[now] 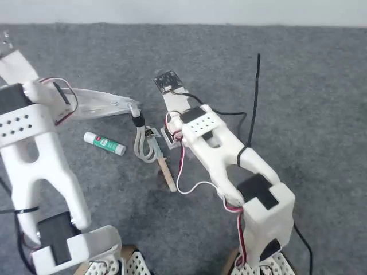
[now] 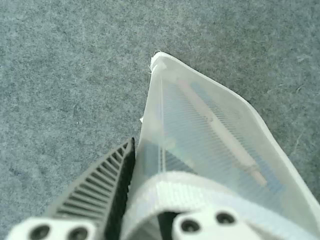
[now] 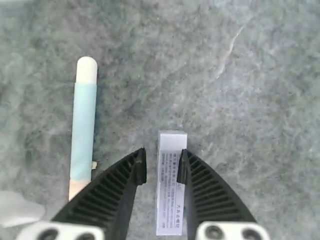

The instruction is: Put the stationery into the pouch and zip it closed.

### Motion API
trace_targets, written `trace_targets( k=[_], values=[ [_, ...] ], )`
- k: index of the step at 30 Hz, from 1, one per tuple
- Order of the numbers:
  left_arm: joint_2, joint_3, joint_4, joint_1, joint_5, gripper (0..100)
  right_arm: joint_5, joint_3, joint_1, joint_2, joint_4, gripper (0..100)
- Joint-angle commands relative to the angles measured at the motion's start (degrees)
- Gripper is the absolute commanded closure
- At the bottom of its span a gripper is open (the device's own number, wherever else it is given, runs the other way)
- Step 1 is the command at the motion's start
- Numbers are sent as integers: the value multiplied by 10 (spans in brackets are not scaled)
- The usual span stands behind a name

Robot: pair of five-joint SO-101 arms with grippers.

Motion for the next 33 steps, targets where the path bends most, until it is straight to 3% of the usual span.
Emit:
trace_targets(
  k=[1,17,22,33],
  values=[
    [3,-24,-11,-6,8,989,8,-64,4,19,43,892],
    [-1,-13,-15,-5,7,988,9,-120,32,97,60,898],
    [-1,-13,-15,-5,7,988,9,-121,31,92,81,998],
    [-1,-13,-16,-4,7,988,8,-120,21,26,172,993]
  ],
)
